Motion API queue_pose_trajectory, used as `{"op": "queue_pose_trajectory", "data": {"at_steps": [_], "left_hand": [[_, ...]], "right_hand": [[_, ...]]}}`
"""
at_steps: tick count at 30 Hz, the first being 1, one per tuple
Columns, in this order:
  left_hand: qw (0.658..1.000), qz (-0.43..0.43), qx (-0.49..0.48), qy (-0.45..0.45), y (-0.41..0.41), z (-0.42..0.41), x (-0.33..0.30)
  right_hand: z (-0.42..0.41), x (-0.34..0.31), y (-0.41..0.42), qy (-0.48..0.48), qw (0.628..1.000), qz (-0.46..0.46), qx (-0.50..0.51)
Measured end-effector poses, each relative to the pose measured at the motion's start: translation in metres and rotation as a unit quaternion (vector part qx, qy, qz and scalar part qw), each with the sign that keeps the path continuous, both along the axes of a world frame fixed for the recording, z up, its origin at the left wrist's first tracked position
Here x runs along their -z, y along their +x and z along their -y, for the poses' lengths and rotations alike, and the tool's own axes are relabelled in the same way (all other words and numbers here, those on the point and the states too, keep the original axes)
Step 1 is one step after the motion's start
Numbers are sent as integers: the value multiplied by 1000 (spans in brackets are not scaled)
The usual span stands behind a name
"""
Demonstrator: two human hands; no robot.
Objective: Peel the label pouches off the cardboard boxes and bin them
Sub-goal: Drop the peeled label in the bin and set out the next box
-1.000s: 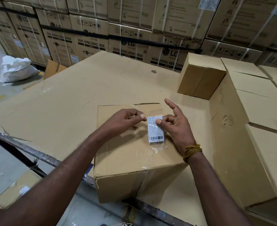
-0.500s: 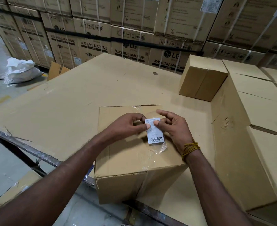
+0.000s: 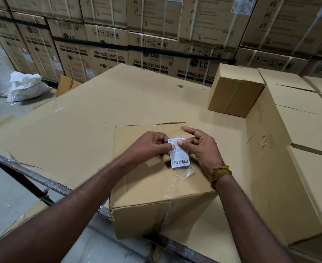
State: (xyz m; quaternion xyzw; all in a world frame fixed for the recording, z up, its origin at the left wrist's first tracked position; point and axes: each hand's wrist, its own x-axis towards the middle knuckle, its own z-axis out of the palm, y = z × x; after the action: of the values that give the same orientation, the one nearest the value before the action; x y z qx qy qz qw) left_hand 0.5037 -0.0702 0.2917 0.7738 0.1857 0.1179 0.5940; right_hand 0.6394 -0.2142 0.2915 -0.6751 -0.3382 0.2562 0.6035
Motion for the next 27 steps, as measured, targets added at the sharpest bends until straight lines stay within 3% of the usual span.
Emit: {"op": "queue_pose_trajectory", "data": {"at_steps": [23,27], "left_hand": [[997,26,-38,-56,-1,4,-8],[993,45,-69,-84,-4,-8,-10]], "right_hand": [[-11,3,-2,20,998,-55,32],[-7,4,-7,-36,997,59,31]]}}
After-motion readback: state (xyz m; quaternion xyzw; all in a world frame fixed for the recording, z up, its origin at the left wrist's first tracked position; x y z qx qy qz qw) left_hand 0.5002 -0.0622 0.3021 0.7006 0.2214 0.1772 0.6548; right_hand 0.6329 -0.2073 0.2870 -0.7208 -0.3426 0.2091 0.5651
